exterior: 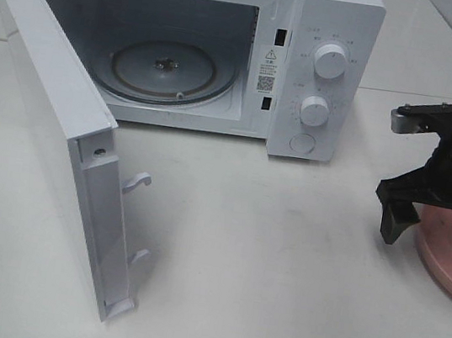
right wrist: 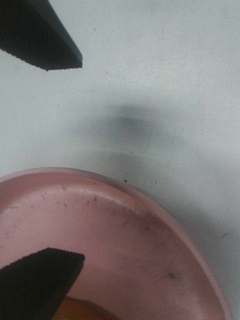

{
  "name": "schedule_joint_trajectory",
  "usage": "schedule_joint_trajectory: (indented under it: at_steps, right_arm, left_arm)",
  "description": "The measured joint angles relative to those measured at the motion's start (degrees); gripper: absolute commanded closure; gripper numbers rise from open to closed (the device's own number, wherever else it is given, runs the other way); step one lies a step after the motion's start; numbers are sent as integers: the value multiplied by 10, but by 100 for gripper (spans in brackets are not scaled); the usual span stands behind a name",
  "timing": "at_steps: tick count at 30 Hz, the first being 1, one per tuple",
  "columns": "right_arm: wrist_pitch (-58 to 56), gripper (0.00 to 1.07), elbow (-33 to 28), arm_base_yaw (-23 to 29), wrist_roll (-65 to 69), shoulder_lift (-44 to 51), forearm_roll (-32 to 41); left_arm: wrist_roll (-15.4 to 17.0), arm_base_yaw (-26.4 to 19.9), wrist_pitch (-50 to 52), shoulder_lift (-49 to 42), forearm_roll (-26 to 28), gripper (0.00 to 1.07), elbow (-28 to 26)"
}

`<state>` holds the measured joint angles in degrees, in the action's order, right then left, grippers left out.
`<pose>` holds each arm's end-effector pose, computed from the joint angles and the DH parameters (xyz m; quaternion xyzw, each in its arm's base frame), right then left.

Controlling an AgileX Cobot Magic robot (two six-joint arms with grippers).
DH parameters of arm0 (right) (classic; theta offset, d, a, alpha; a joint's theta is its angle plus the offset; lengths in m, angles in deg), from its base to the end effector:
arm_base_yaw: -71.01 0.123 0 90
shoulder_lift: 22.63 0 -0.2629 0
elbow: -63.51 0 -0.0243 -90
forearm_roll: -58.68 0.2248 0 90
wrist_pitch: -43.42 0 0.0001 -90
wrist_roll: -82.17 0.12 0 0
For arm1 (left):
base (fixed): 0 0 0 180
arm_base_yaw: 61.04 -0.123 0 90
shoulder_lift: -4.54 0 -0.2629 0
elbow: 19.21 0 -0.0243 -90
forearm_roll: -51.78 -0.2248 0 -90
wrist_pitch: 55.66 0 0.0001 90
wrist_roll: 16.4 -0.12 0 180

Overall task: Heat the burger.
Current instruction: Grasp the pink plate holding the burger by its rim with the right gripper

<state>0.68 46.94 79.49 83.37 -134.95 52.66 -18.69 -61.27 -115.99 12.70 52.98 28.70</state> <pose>0.3056 0.0369 0.1256 -0.0990 0.9917 -0.0321 0.0759 0.0202 -0.0021 0.2525 0.0157 0.8497 0.0011 0.5270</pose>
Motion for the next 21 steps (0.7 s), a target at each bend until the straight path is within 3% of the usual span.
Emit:
schedule_joint_trajectory:
  at_steps: [21]
  right_arm:
    - [46, 18, 0, -15, 1, -51, -11]
  left_arm:
    - [1, 0, 0, 0, 0, 7, 0]
